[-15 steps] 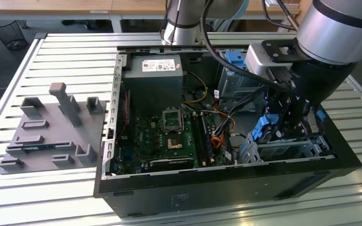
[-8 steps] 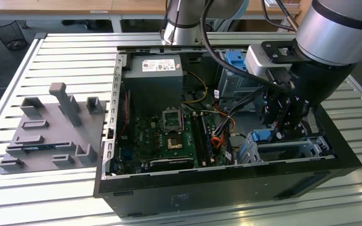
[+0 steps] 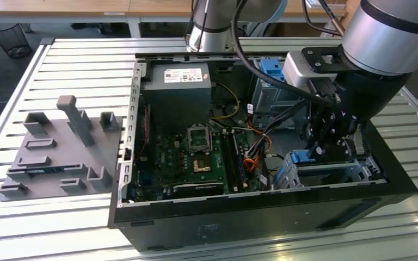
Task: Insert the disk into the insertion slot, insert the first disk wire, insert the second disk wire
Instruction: 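Insert the disk into the insertion slot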
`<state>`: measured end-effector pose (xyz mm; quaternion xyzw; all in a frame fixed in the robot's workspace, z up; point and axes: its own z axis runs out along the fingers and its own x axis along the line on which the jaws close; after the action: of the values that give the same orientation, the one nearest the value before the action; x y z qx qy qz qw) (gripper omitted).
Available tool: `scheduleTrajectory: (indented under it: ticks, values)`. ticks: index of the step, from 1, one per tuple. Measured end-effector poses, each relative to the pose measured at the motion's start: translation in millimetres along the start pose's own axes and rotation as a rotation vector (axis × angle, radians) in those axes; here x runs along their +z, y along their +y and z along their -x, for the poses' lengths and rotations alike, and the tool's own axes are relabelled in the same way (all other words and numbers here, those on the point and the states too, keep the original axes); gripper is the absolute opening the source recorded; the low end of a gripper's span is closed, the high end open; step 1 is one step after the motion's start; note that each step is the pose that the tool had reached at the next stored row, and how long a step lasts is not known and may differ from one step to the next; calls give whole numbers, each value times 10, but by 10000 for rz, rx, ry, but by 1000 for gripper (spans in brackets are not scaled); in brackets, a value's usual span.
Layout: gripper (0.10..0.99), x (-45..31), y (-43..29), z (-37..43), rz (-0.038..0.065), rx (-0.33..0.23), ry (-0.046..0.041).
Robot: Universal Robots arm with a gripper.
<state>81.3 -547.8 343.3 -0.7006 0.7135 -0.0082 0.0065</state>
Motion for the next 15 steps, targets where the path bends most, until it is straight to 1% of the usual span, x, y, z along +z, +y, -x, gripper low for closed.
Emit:
scheduleTrajectory:
  ticks: [1, 3, 4, 15]
  values:
    - [243, -3, 0, 0, 0, 0, 0]
    - [122, -12, 0, 0, 0, 0, 2]
    - [106, -17, 0, 0, 0, 0, 1]
    - [106, -65, -1, 0, 0, 0, -1]
